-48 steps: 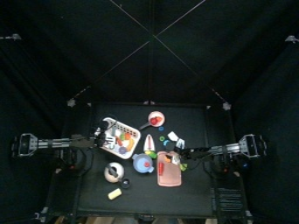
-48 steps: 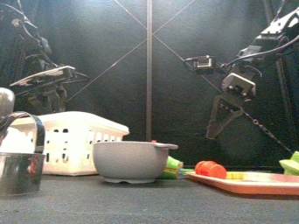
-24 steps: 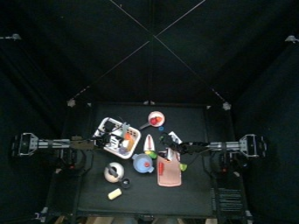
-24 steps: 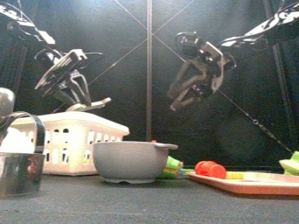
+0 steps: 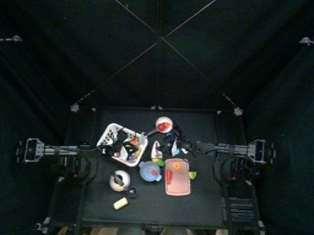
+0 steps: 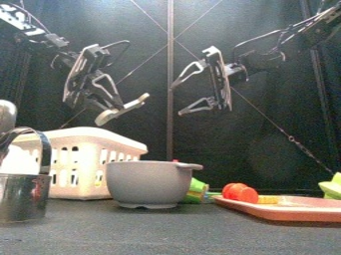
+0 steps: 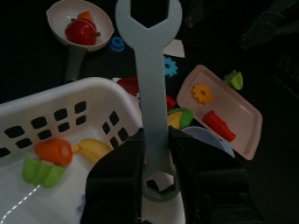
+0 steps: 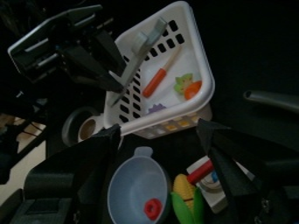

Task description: Hand over wrench

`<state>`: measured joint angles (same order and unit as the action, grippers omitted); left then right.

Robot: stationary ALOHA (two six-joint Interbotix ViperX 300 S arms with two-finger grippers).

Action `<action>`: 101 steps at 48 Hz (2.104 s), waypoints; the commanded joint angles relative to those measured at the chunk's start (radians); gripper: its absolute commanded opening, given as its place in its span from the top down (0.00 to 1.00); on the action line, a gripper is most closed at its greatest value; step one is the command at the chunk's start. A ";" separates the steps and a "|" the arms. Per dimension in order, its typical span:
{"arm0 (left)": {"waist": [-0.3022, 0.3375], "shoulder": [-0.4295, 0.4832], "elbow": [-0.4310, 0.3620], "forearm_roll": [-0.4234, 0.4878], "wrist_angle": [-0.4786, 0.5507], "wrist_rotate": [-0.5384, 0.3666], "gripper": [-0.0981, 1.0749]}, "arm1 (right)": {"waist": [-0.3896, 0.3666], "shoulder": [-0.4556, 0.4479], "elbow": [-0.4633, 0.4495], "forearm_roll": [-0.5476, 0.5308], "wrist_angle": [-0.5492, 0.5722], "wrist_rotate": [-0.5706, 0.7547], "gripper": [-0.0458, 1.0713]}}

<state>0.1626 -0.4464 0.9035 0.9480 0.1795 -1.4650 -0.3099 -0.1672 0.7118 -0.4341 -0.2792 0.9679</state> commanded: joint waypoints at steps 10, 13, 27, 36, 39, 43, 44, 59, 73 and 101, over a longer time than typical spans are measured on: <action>0.043 0.098 -0.100 0.029 -0.006 0.003 0.46 | -0.035 0.064 -0.101 0.095 -0.069 -0.005 0.07; 0.043 0.120 -0.115 0.028 -0.006 0.003 0.46 | -0.037 0.078 -0.112 0.091 -0.078 -0.005 0.07; 0.032 0.201 -0.198 0.025 -0.015 0.003 0.46 | -0.075 0.149 -0.144 0.095 -0.084 -0.003 0.07; 0.018 0.245 -0.236 0.026 -0.015 0.003 0.46 | -0.081 0.161 -0.160 0.092 -0.084 -0.003 0.08; 0.018 0.247 -0.236 0.026 -0.015 0.003 0.46 | -0.083 0.161 -0.158 0.092 -0.084 -0.003 0.10; 0.021 0.245 -0.236 0.026 -0.009 0.003 0.46 | -0.084 0.161 -0.156 0.098 -0.084 -0.002 0.14; 0.021 0.245 -0.236 0.026 -0.009 0.003 0.46 | -0.084 0.161 -0.156 0.098 -0.083 -0.002 0.16; 0.032 0.245 -0.241 0.029 -0.009 0.003 0.43 | -0.089 0.166 -0.153 0.115 -0.081 0.005 0.41; 0.032 0.245 -0.236 0.054 -0.015 0.006 0.28 | -0.089 0.164 -0.149 0.121 -0.081 0.006 0.55; 0.043 0.072 -0.106 0.230 -0.015 0.011 0.25 | -0.089 0.084 -0.083 0.166 -0.080 0.014 0.56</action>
<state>0.2025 -0.3283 0.7900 1.1536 0.1672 -1.4527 -0.3927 -0.0430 0.6351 -0.2869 -0.3543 0.9802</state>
